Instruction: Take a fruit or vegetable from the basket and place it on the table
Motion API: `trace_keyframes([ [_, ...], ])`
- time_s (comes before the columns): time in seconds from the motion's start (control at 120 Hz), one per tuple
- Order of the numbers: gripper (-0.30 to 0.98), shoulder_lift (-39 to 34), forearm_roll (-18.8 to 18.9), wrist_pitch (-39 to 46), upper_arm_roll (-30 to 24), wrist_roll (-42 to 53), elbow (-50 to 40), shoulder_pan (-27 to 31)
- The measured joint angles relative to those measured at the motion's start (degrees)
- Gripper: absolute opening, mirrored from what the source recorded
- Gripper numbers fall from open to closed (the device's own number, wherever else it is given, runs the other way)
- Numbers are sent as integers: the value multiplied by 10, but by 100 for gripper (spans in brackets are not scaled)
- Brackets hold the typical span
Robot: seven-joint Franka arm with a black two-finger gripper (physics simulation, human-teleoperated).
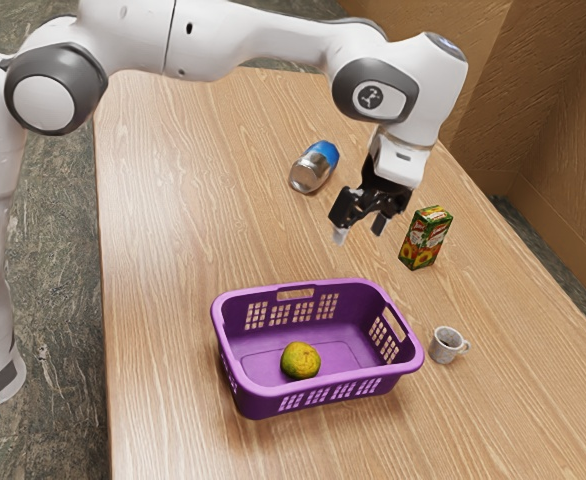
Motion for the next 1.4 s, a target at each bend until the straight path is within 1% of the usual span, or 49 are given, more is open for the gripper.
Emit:
trace_keyframes([
  [0.3,69,6,0,5,-9,33,-3,-2],
  [0.4,68,-2,-1,19,-9,39,-7,-6],
  [0.5,69,-38,-1,41,-9,41,-46,-24],
  [0.575,68,-76,-10,66,-8,40,-110,-34],
  [0.65,69,-114,-11,95,-7,37,-163,-40],
  [0.733,69,-139,2,130,-7,30,-205,-51],
  [0.825,69,-164,38,156,-8,23,-246,-71],
  [0.883,69,-174,53,166,-8,19,-264,-85],
  [0.967,69,-180,62,170,-8,14,-272,-90],
  [1.15,69,-187,51,171,-8,4,-273,-88],
  [1.3,69,-214,48,151,-10,-1,-260,-88],
  [1.4,69,-235,47,158,-16,-6,-282,-94],
])
